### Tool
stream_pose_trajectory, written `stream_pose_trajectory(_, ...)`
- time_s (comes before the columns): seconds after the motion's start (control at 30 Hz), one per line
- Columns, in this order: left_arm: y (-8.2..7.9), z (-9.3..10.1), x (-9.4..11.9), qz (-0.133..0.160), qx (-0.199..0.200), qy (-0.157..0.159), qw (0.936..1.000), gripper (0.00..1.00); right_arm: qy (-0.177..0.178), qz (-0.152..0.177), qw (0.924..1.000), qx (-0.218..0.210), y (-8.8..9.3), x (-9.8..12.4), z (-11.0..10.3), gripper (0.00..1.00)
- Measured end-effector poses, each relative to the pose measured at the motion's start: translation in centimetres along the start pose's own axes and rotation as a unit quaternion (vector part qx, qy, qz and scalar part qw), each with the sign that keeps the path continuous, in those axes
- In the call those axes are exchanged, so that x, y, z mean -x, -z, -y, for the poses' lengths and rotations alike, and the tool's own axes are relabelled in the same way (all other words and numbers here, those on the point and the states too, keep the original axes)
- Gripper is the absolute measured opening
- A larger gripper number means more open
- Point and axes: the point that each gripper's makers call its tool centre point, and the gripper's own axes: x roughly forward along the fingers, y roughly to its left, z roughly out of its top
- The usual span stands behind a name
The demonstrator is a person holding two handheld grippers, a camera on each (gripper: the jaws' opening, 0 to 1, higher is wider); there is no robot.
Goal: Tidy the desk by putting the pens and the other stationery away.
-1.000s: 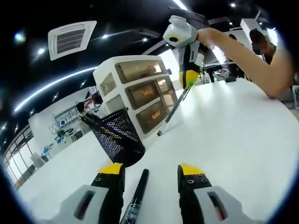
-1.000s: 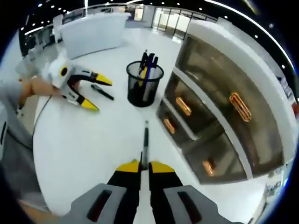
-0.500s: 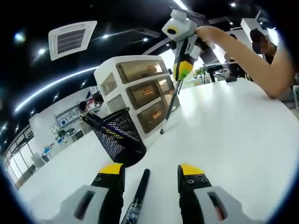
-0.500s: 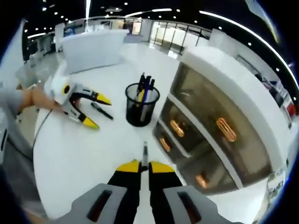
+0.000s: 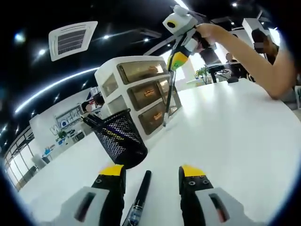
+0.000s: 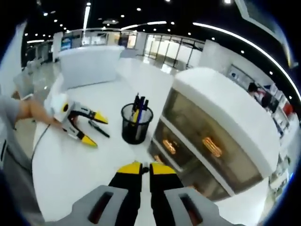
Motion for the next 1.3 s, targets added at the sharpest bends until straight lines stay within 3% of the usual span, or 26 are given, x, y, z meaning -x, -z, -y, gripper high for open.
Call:
stream_pose_trajectory(0.27, -0.1, 0.1, 0.1, 0.001, 0.0, 0.0, 1.0, 0.45, 0.011, 0.033, 0.9994, -0.004, -1.5, 0.7, 0.0, 0.04)
stream_pose_trajectory(0.5, -0.1, 0.3, 0.0, 0.0, -0.003, 0.002, 1.0, 0.45, 0.053, 0.106, 0.9926, 0.028, -5.2, 3.0, -0.3, 0.03)
stream_pose_trajectory(0.67, -0.1, 0.1, -0.1, 0.0, -0.002, 0.001, 1.0, 0.45, 0.036, 0.151, 0.9868, 0.046, -7.2, 3.8, -1.8, 0.03)
stream_pose_trajectory(0.93, 0.0, -0.1, -0.2, 0.0, -0.004, -0.001, 1.0, 0.45, 0.04, 0.19, 0.9789, 0.063, -9.4, 3.5, -2.6, 0.03)
stream_pose_trajectory(1.13, 0.1, -0.1, -0.4, -0.001, -0.004, 0.0, 1.0, 0.45, 0.048, 0.241, 0.9662, 0.077, -12.2, 2.8, -3.9, 0.03)
stream_pose_trajectory(1.3, 0.0, 0.1, -0.2, 0.0, -0.004, 0.001, 1.0, 0.45, 0.031, 0.266, 0.9604, 0.078, -13.2, 2.0, -5.0, 0.03)
